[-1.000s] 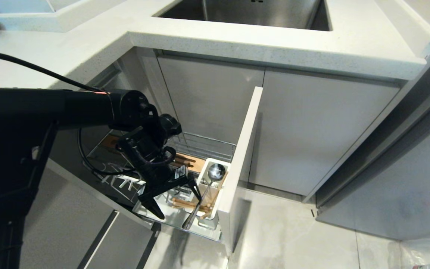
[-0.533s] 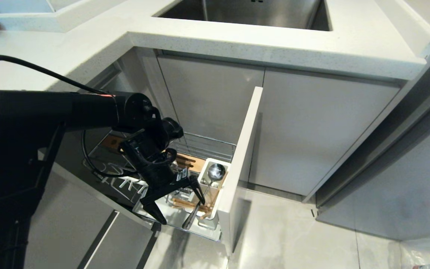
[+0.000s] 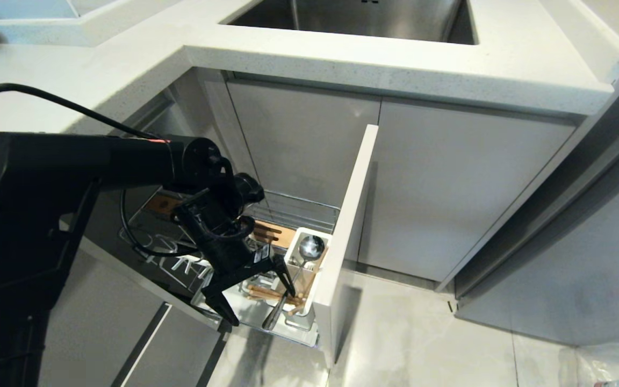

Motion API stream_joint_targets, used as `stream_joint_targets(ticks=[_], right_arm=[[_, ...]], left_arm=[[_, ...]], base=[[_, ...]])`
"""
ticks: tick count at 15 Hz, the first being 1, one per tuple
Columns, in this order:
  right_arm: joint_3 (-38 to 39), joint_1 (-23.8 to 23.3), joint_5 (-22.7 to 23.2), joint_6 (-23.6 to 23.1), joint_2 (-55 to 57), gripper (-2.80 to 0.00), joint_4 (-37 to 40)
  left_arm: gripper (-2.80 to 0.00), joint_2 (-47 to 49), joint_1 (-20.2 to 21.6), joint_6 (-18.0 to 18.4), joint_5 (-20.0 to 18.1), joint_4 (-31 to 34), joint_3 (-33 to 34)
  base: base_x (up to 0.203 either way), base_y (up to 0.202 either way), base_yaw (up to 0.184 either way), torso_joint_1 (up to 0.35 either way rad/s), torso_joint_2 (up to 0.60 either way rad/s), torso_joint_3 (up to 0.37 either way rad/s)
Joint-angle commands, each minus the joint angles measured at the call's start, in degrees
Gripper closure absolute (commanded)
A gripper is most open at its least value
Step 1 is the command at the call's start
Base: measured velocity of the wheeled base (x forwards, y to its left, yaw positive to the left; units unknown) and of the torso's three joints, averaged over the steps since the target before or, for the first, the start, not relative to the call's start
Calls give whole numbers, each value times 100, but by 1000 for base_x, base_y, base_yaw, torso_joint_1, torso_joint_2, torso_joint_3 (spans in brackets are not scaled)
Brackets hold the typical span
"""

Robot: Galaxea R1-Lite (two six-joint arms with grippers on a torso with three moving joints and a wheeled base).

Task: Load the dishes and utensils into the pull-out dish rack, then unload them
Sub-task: Take the chopsticks out of the cupboard

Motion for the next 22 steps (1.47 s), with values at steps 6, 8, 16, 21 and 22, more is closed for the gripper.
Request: stream_joint_targets(ticks=[6, 8, 16, 21, 22], right_arm=[[9, 1, 0, 4, 0, 0, -1], [9, 1, 0, 4, 0, 0, -1], [9, 1, 0, 4, 0, 0, -1], [9, 1, 0, 4, 0, 0, -1], [9, 1, 0, 4, 0, 0, -1]], left_arm=[[-280, 66, 37, -19, -2, 36, 2], [0, 75, 37, -28, -11, 44, -15], [0, 66, -6, -45, -28, 44, -11], [0, 71, -51, -63, -38, 44, 2], [0, 51, -51, -71, -46, 44, -15]], base=[[0, 0, 0, 0, 0, 0], [0, 0, 0, 0, 0, 0], [0, 0, 0, 0, 0, 0], [0, 0, 0, 0, 0, 0], [0, 0, 0, 0, 0, 0]])
